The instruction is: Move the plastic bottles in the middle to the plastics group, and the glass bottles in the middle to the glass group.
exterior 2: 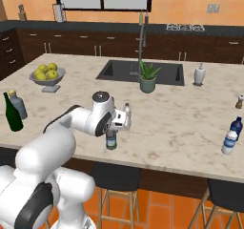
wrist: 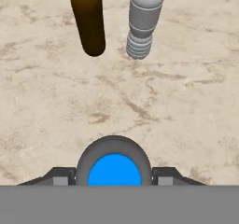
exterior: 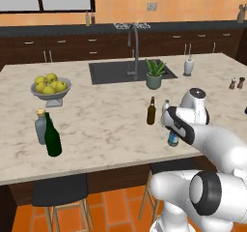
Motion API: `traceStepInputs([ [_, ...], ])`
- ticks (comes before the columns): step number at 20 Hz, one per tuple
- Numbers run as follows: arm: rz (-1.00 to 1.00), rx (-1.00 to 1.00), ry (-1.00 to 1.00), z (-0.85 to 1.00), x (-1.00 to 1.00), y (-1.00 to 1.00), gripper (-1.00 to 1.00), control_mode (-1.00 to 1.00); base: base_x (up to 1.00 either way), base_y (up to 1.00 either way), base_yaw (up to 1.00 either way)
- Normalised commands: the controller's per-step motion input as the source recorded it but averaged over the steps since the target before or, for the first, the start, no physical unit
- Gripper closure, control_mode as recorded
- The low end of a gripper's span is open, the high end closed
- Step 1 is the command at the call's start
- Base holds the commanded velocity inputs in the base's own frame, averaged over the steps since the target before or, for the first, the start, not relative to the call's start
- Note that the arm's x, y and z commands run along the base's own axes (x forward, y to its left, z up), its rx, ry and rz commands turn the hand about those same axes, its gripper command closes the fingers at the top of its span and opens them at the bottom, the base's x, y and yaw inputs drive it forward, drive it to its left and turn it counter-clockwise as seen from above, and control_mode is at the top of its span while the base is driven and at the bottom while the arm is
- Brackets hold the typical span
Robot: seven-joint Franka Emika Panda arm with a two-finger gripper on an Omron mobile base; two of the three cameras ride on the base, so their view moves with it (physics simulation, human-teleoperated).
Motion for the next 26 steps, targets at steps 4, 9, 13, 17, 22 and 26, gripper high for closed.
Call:
traceStepInputs([
  [4, -0.17, -0.03, -0.04, 0.23, -0.02, -0.81, 1.00, -1.00, 0.00, 0.00, 0.00],
  [9, -0.09, -0.07, -0.04, 0.07, 0.05, -0.87, 1.00, -1.00, 0.00, 0.00, 0.00],
  [13, -0.15, -0.17, -0.04, 0.02, 0.20, -0.79, 1.00, -1.00, 0.00, 0.00, 0.00],
  [17, -0.21, -0.14, -0.03, 0.03, 0.31, -0.75, 1.00, -1.00, 0.00, 0.00, 0.00],
  [22, -0.24, -0.01, 0.00, 0.02, 0.29, -0.82, 1.00, -1.00, 0.00, 0.00, 0.00],
  [26, -0.05, 0.00, -0.02, 0.00, 0.24, -0.98, 1.00, -1.00, 0.00, 0.00, 0.00],
])
